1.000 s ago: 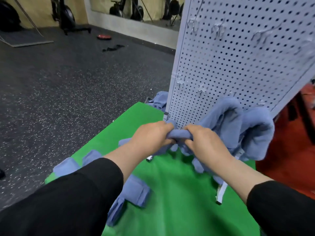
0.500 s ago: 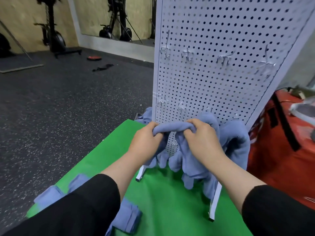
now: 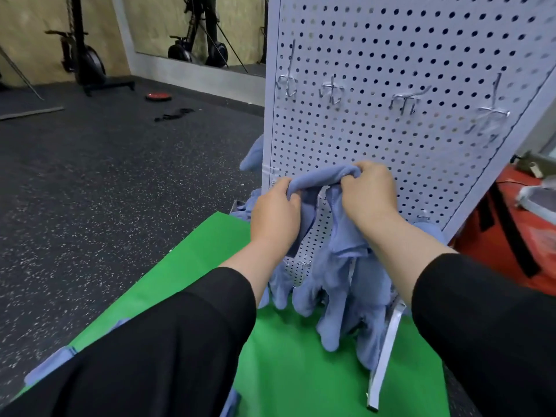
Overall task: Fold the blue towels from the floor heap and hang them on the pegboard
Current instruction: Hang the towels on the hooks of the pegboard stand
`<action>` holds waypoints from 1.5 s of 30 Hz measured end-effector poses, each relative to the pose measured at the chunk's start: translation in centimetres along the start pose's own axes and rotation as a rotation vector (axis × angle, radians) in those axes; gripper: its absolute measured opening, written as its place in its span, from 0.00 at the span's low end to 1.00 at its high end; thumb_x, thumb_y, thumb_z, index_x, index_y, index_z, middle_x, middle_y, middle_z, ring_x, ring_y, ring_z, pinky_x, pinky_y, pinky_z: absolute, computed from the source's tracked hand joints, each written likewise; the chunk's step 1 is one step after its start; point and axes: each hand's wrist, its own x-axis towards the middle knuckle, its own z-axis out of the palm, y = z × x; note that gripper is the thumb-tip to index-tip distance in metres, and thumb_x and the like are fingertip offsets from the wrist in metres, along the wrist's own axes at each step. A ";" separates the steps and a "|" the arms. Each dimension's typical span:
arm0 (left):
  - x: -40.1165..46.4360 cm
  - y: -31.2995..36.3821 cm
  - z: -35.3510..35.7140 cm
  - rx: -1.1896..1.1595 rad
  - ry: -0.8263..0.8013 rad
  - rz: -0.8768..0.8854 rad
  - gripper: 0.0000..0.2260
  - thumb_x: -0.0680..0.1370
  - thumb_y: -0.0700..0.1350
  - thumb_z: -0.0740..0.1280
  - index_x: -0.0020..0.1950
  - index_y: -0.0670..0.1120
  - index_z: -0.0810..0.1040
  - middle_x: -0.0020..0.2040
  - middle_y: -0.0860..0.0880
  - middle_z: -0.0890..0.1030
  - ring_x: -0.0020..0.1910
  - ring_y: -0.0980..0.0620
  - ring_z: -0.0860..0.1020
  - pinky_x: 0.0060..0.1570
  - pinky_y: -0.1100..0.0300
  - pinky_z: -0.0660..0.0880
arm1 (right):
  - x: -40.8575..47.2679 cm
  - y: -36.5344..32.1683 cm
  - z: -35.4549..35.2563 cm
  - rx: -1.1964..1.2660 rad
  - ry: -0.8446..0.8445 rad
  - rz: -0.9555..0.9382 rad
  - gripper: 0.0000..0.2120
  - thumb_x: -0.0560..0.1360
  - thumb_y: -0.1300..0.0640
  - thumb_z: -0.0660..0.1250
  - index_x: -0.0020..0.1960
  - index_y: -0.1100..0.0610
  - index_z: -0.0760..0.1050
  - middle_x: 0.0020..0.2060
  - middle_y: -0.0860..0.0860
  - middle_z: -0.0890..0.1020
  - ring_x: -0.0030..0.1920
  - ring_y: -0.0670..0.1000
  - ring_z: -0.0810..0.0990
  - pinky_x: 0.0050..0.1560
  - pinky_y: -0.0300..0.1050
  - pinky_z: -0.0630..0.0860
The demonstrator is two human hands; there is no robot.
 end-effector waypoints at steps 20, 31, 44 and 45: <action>-2.1 -4.6 3.2 0.017 -0.176 0.087 0.03 0.78 0.47 0.67 0.50 0.53 0.75 0.46 0.47 0.83 0.43 0.43 0.76 0.39 0.53 0.68 | -5.6 3.6 7.1 0.135 -0.046 -0.070 0.28 0.80 0.58 0.59 0.79 0.54 0.58 0.53 0.50 0.71 0.51 0.50 0.70 0.54 0.48 0.70; -3.4 -7.8 4.7 -0.354 -0.283 -0.085 0.05 0.76 0.42 0.72 0.44 0.50 0.77 0.38 0.53 0.82 0.34 0.60 0.73 0.33 0.67 0.69 | -8.8 6.0 10.9 0.196 0.044 0.221 0.26 0.78 0.59 0.63 0.74 0.46 0.62 0.59 0.53 0.81 0.54 0.56 0.81 0.54 0.55 0.80; -5.5 -12.5 4.0 0.081 -0.617 -0.075 0.14 0.76 0.34 0.62 0.60 0.40 0.79 0.51 0.41 0.83 0.49 0.42 0.79 0.44 0.58 0.72 | -15.3 8.5 13.7 0.187 -0.284 0.366 0.06 0.79 0.59 0.66 0.43 0.57 0.73 0.39 0.59 0.81 0.41 0.58 0.74 0.44 0.49 0.71; -5.8 -13.3 3.0 0.155 -0.636 -0.073 0.16 0.76 0.34 0.62 0.62 0.40 0.79 0.54 0.40 0.83 0.51 0.41 0.80 0.47 0.58 0.73 | -16.6 8.7 14.1 0.191 -0.337 0.361 0.11 0.78 0.59 0.66 0.37 0.58 0.72 0.33 0.56 0.78 0.38 0.56 0.71 0.41 0.51 0.71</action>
